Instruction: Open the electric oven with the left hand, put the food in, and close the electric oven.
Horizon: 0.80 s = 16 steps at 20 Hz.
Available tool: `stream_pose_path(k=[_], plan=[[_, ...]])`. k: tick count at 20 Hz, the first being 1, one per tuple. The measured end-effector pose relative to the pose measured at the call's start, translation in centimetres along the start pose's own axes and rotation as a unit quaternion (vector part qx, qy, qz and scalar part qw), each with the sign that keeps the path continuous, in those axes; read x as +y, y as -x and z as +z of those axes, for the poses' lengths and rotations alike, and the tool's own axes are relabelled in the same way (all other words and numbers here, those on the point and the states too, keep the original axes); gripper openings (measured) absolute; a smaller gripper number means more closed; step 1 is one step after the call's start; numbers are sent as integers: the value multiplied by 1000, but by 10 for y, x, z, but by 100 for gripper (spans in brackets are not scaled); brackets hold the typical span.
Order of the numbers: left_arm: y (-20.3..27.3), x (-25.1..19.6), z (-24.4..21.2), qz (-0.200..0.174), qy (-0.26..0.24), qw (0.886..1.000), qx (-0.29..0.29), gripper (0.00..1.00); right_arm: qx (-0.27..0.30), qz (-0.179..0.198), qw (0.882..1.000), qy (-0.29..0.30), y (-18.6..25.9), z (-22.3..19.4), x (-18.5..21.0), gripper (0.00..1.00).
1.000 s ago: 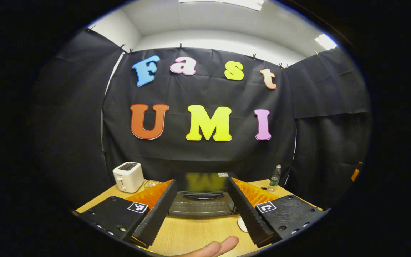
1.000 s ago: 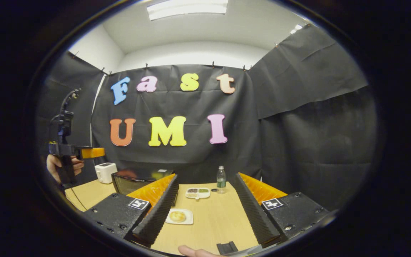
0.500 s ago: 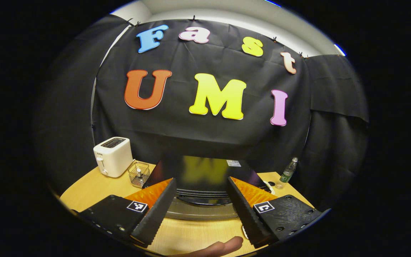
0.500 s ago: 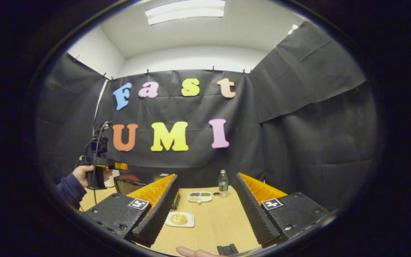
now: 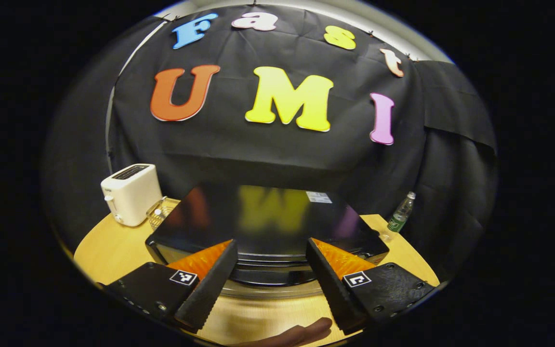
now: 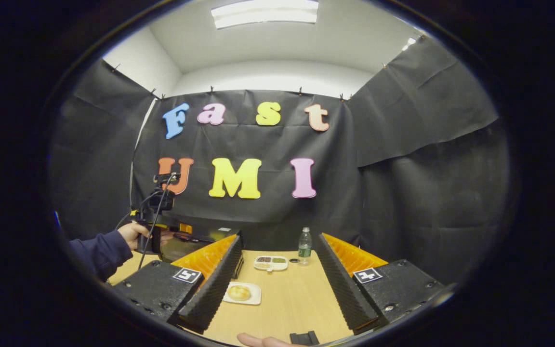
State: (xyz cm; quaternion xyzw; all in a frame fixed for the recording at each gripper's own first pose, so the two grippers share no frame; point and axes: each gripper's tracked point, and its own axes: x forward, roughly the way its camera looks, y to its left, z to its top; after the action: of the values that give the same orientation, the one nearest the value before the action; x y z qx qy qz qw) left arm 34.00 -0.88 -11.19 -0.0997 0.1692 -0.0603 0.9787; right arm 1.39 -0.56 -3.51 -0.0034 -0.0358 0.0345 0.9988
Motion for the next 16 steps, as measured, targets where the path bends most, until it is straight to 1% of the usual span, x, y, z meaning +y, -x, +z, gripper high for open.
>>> stream_pose_path(k=[1,2,3,4,5,6,7,8,12,16], plan=[[5,1,-7,6,-1,1000,11,94,0,-2,1000,-2,0,1,-1,100],[3,1,-4,16,-17,1000,-3,87,-1,-2,1000,-3,0,0,-1,100],[4,0,-8,22,-40,999,1,96,1,-2,1000,-3,1,0,0,100],[5,-1,-9,35,-74,997,1,96,2,0,1000,-4,2,-1,1,100],[6,-1,-10,40,-94,995,-6,97,0,2,1000,-6,4,1,2,100],[8,-4,-13,42,-90,995,-3,100,-2,3,1000,-7,5,2,4,100],[10,-5,-16,46,-77,996,4,87,-4,3,1000,-6,6,4,3,100],[13,-4,-19,47,-72,996,6,98,-6,2,1000,-5,6,5,2,100],[30,-5,-30,49,-74,996,16,98,-4,1,1000,-4,7,4,2,100],[48,-7,-42,54,-75,996,12,98,0,1,1000,-3,5,2,2,100]])
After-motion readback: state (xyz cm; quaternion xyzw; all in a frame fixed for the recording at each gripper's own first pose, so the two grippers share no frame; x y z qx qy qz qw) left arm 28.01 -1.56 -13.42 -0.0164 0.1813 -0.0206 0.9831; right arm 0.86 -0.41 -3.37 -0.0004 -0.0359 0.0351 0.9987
